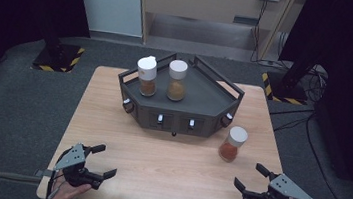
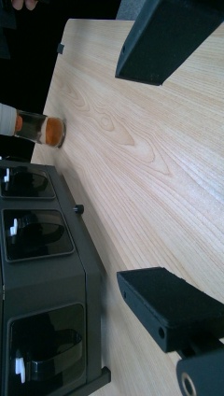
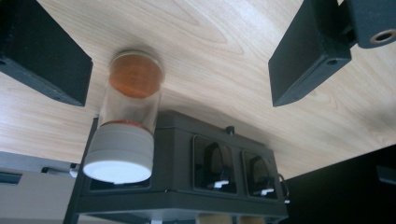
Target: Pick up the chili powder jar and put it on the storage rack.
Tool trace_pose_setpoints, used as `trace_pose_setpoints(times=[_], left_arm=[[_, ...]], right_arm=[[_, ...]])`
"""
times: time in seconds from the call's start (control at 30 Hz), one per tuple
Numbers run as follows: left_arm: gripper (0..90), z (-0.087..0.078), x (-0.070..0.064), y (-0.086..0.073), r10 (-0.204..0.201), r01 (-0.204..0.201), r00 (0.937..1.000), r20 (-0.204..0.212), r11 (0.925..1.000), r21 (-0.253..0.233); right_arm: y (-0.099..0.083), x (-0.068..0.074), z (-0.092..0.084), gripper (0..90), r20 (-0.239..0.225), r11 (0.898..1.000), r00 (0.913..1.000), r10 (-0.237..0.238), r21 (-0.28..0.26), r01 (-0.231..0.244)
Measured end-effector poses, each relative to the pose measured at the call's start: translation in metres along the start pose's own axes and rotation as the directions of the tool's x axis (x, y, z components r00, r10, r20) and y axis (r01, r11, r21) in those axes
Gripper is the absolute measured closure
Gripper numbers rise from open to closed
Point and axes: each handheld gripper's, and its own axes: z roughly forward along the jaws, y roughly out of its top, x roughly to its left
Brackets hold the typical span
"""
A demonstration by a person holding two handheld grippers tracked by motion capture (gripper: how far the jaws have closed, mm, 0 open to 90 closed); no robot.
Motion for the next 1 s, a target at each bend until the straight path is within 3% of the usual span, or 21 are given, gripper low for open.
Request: trace_pose_setpoints(times=[0.2,0.37,0.5,1.0], left_arm=[[3.0,0.001,0.0,0.001,0.005,-0.005,1.0,0.003,1.0,0.003],[3.0,0.0,0.0,0.0,0.0,0.0,1.0,0.0,1.0,-0.001],[3.0,0.0,0.0,0.0,0.002,-0.002,1.0,0.0,1.0,0.001],[3.0,0.001,0.0,0.001,0.005,-0.005,1.0,0.003,1.0,0.005]], right_arm=[[0.011,-0.003,-0.004,5.5,0.032,1.0,0.9993,-0.016,-0.014,0.017],[0.022,-0.009,-0.002,5.6,0.032,0.999,0.9991,-0.026,-0.03,0.027],[0.031,-0.013,0.006,5.8,0.025,0.999,0.9987,-0.043,-0.022,0.044],[0.053,-0.037,0.037,5.9,0.02,0.999,0.9996,-0.018,0.026,0.018]])
